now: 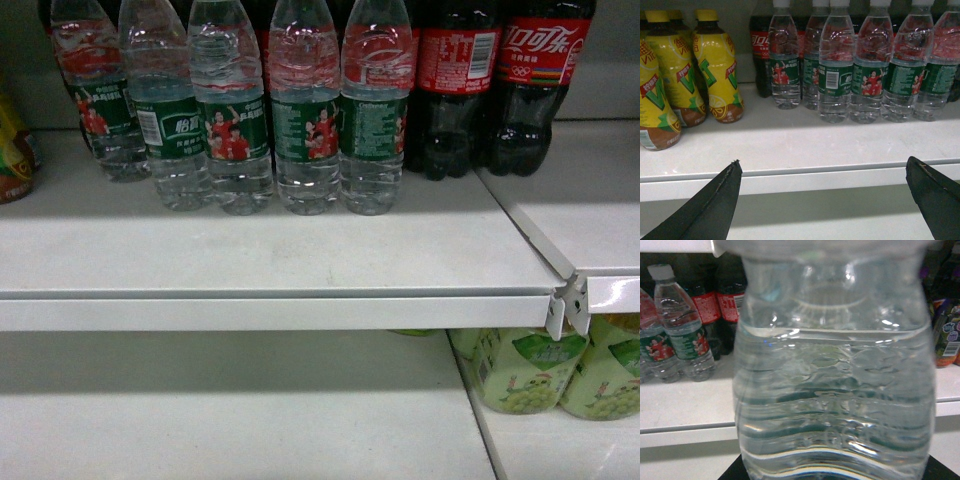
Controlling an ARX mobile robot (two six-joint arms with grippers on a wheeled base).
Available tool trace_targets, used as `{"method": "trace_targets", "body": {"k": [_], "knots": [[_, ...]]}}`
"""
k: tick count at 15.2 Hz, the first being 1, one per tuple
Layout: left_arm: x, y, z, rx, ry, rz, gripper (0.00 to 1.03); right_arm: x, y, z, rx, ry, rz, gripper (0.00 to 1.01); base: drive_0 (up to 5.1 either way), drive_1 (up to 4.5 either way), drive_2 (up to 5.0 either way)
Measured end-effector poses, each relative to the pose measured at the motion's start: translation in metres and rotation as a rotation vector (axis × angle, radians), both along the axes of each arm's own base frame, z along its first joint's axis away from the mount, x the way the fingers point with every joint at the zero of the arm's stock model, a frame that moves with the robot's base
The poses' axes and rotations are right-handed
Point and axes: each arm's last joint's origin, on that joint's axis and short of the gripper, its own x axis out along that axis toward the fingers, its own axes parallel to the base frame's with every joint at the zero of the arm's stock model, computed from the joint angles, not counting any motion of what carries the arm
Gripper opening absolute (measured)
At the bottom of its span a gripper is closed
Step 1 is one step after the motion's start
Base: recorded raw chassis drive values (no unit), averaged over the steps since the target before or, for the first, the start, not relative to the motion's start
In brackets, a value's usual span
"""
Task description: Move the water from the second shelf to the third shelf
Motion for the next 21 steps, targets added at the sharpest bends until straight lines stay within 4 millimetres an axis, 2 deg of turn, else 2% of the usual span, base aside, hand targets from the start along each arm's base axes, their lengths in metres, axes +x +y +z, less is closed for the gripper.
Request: {"method": "trace_targets", "body": {"k": [21], "knots": [[0.0, 0.0, -0.0001, 0.0, 0.002, 0.0, 0.98, -0.0002, -0.0003, 0.0, -0.001, -0.001, -0.009, 0.42, 0.0, 0.0, 0.0]]}}
